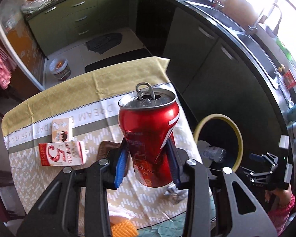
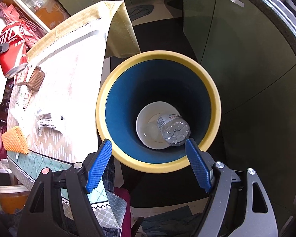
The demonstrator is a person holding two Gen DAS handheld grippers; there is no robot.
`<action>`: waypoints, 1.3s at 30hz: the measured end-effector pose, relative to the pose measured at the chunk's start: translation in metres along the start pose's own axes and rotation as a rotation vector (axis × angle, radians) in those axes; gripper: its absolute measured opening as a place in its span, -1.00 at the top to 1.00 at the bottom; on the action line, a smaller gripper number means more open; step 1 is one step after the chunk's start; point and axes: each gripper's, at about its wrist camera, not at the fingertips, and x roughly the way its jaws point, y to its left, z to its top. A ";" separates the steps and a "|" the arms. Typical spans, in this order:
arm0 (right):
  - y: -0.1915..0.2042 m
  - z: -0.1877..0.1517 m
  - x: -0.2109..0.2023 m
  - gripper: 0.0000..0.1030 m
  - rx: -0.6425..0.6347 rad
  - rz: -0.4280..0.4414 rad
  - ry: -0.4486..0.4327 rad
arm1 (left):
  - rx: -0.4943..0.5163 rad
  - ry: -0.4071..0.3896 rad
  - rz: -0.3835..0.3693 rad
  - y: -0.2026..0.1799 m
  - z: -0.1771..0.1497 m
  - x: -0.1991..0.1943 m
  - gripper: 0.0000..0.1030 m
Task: Collect trash
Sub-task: 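Carry the cola can over the bin and open the left gripper, then grasp the red-and-white milk carton with the right gripper and lift it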
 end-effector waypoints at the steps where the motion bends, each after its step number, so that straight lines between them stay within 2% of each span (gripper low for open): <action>1: -0.002 -0.001 -0.004 -0.48 0.002 0.001 -0.006 | 0.027 0.003 -0.016 -0.014 -0.002 0.000 0.30; 6: -0.011 -0.014 -0.024 -0.48 0.011 0.003 -0.038 | 0.158 0.045 -0.073 -0.093 -0.008 0.019 0.30; 13: -0.026 -0.034 -0.043 -0.48 0.028 -0.007 -0.055 | 0.260 0.151 -0.106 -0.184 -0.017 0.094 0.31; 18: -0.039 -0.047 -0.046 -0.48 0.047 -0.014 -0.052 | 0.280 0.199 -0.072 -0.217 -0.020 0.143 0.29; 21: -0.047 -0.052 -0.048 -0.48 0.060 -0.017 -0.051 | 0.273 0.211 -0.075 -0.218 -0.021 0.150 0.27; 25: -0.048 -0.055 -0.049 -0.47 0.051 -0.013 -0.050 | 0.255 0.163 -0.112 -0.195 -0.019 0.112 0.27; 30: -0.021 -0.043 -0.049 -0.48 -0.020 0.009 -0.057 | 0.189 0.048 -0.139 -0.117 -0.030 0.022 0.20; 33: 0.019 -0.024 -0.045 -0.48 -0.103 0.043 -0.062 | 0.135 -0.025 -0.110 -0.061 -0.050 -0.033 0.00; 35: 0.052 -0.007 -0.041 -0.48 -0.171 0.070 -0.065 | 0.087 -0.071 -0.075 -0.023 -0.065 -0.061 -0.25; 39: 0.139 0.028 -0.026 -0.48 -0.332 0.113 -0.057 | 0.005 -0.125 0.018 0.049 -0.093 -0.097 -0.50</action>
